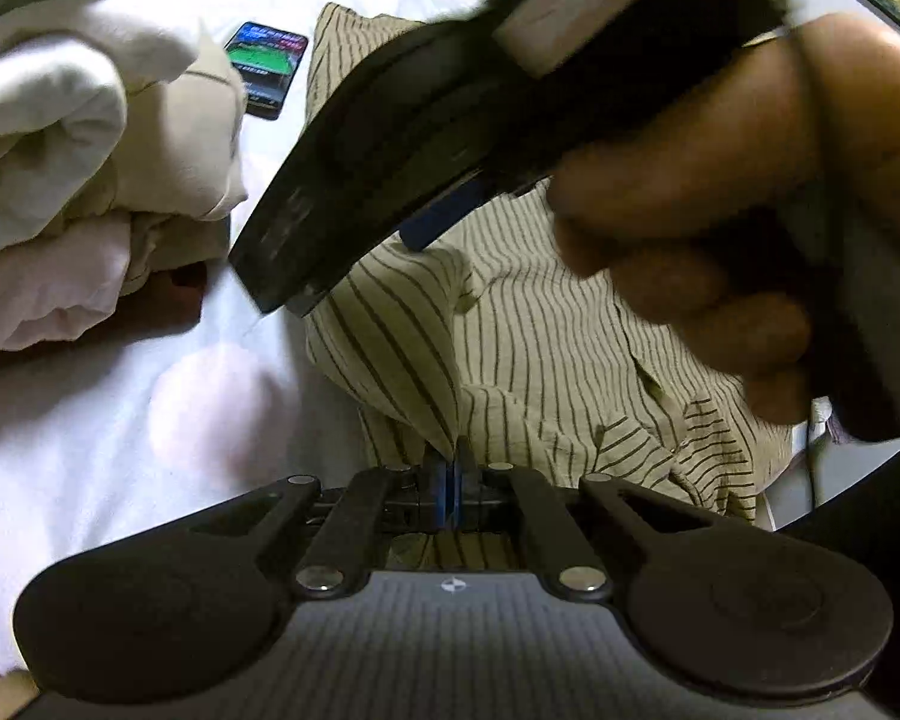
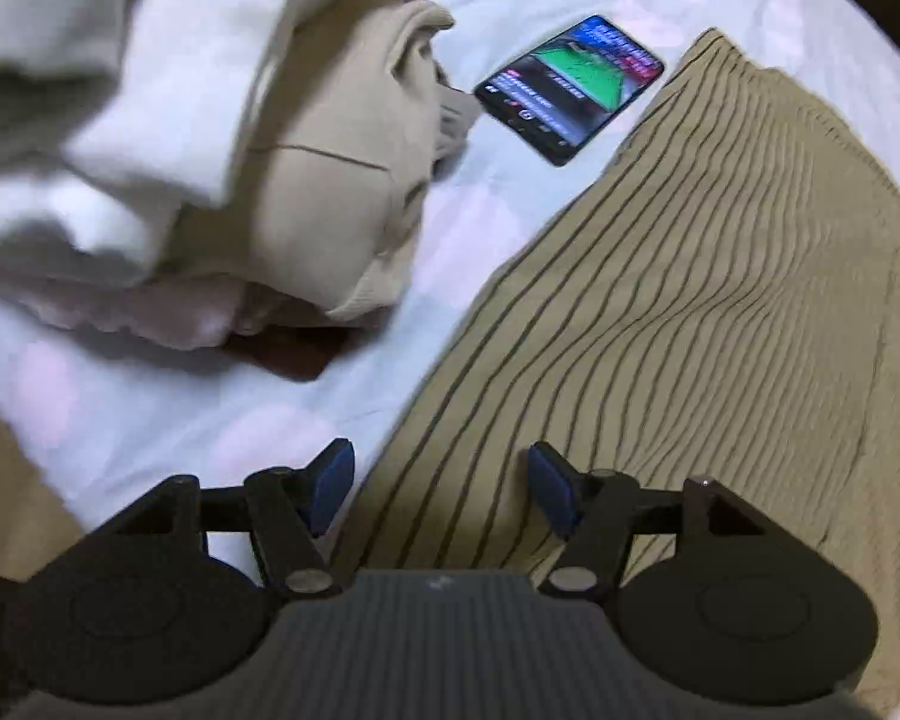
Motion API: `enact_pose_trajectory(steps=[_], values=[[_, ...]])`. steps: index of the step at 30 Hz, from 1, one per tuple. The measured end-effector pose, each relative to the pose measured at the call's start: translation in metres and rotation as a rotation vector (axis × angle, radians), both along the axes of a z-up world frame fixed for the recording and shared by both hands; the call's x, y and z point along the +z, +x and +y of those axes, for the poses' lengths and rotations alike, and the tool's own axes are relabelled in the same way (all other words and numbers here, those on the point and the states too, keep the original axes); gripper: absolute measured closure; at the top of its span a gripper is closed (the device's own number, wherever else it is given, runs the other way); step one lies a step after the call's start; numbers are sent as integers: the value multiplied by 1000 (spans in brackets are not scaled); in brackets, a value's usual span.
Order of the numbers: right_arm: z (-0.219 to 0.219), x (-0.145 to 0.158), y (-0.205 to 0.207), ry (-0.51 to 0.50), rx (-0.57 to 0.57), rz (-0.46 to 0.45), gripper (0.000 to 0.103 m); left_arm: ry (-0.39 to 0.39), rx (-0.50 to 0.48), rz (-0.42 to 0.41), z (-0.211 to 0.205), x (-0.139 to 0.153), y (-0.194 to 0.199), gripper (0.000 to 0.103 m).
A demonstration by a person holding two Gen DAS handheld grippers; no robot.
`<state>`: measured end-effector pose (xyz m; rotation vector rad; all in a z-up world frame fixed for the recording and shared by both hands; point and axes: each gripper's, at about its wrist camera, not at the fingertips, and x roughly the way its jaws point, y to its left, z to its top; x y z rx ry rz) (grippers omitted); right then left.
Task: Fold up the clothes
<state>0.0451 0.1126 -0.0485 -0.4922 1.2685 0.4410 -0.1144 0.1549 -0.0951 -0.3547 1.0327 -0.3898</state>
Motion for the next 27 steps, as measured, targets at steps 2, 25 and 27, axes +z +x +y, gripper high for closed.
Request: enact_pose_trajectory(steps=[2,25,27], values=[[1,-7,5,-13,-14,3,36,-1,-3,-6,0,1,0,103],[-194,68,58,345,-256,19,101,66,-228,-196,-92,54,22,103],[-220,70,60,379,-297,32,101,53,-264,-187,-110,50,26,102]])
